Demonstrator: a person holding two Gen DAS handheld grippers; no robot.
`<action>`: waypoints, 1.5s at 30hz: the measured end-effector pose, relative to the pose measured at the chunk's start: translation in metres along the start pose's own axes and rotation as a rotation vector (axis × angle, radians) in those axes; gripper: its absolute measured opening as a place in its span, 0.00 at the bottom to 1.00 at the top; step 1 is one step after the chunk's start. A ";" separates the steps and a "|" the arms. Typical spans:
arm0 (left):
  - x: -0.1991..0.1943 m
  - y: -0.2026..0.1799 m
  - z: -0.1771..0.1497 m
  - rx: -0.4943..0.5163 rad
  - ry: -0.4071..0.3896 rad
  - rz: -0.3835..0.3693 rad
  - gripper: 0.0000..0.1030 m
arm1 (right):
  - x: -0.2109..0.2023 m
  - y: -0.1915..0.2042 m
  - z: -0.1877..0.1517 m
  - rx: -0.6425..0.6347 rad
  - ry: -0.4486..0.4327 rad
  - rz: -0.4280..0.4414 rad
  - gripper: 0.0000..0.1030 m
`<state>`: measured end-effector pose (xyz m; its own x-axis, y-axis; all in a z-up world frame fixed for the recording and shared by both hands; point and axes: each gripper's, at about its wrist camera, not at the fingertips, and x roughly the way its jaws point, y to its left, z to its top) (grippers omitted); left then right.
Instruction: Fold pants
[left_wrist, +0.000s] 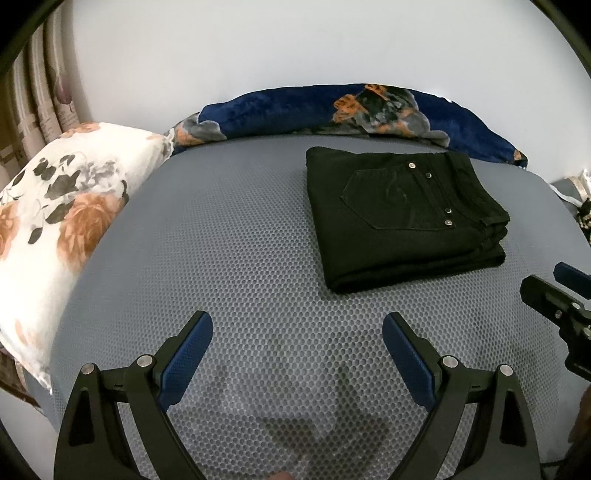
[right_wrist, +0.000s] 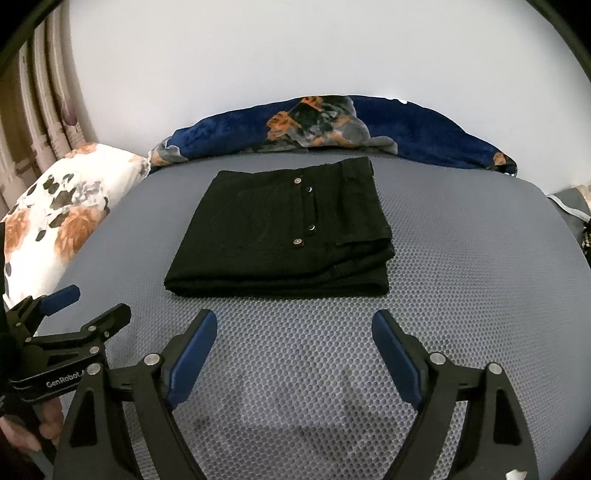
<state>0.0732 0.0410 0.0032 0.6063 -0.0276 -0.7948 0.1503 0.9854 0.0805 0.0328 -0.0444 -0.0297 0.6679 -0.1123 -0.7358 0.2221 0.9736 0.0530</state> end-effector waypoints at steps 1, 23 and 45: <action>0.000 0.000 0.000 -0.001 0.001 -0.001 0.90 | 0.001 0.000 0.000 0.001 0.003 0.000 0.81; 0.003 0.000 0.000 0.014 0.010 0.017 0.90 | 0.006 -0.001 -0.004 0.004 0.016 -0.008 0.81; 0.004 0.000 -0.001 0.013 0.010 0.018 0.90 | 0.010 -0.004 -0.007 0.028 0.039 0.004 0.82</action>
<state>0.0745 0.0410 -0.0010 0.6013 -0.0084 -0.7990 0.1501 0.9833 0.1027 0.0339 -0.0481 -0.0419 0.6405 -0.0999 -0.7614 0.2398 0.9679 0.0747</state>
